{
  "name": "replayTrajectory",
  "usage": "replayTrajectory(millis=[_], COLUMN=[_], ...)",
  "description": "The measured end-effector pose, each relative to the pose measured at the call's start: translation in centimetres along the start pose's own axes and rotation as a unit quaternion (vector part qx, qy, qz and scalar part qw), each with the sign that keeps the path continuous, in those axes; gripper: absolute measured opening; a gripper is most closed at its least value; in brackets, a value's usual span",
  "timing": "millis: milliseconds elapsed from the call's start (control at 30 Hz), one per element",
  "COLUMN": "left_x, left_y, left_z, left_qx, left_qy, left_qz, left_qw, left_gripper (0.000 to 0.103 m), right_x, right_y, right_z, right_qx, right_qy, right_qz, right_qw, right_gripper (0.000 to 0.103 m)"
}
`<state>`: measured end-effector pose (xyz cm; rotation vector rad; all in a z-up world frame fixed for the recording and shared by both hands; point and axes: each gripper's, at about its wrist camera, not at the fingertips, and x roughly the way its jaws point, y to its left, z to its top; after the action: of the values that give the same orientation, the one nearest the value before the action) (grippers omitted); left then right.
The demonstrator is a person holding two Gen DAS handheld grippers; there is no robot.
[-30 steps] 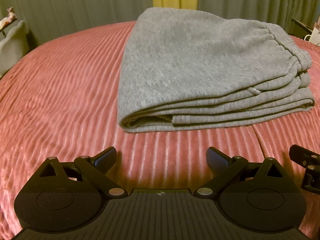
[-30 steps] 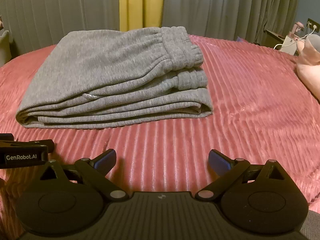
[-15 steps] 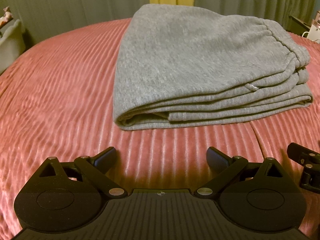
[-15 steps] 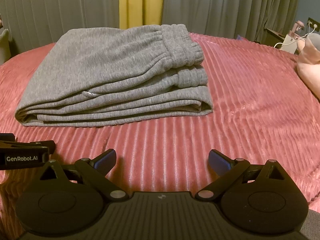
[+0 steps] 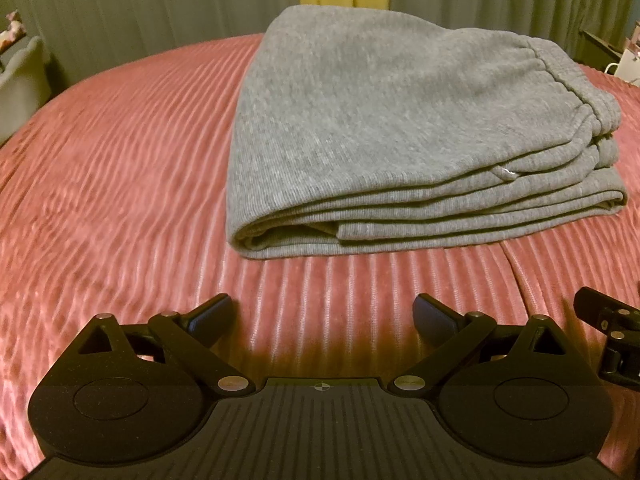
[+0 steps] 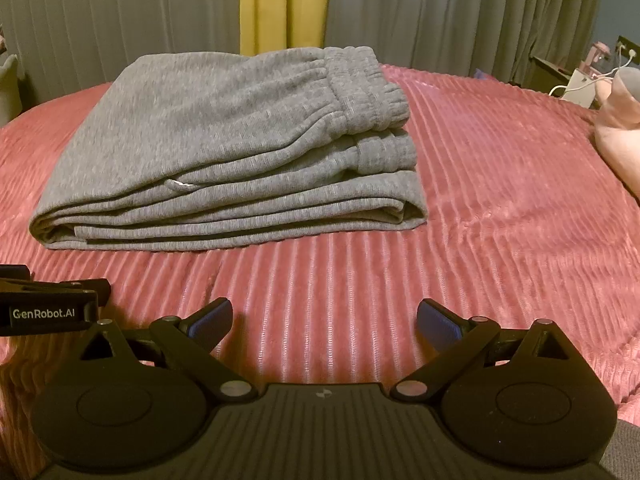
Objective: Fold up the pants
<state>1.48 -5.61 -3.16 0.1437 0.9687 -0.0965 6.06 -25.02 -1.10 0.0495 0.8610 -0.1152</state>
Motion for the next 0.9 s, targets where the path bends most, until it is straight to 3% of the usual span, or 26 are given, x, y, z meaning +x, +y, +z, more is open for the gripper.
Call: replayTrajectory(millis=[900], left_x=[0.09], left_y=[-0.02], left_z=[-0.01], left_qx=[0.003], left_qy=[0.003], left_qz=[-0.001], left_qw=[1.0], left_gripper=[0.101], right_x=[0.02], right_y=[0.08], right_z=[-0.07], right_qx=[-0.006], right_qy=[0.0], right_qz=[-0.003], right_qw=[1.0], right_gripper=[0.099])
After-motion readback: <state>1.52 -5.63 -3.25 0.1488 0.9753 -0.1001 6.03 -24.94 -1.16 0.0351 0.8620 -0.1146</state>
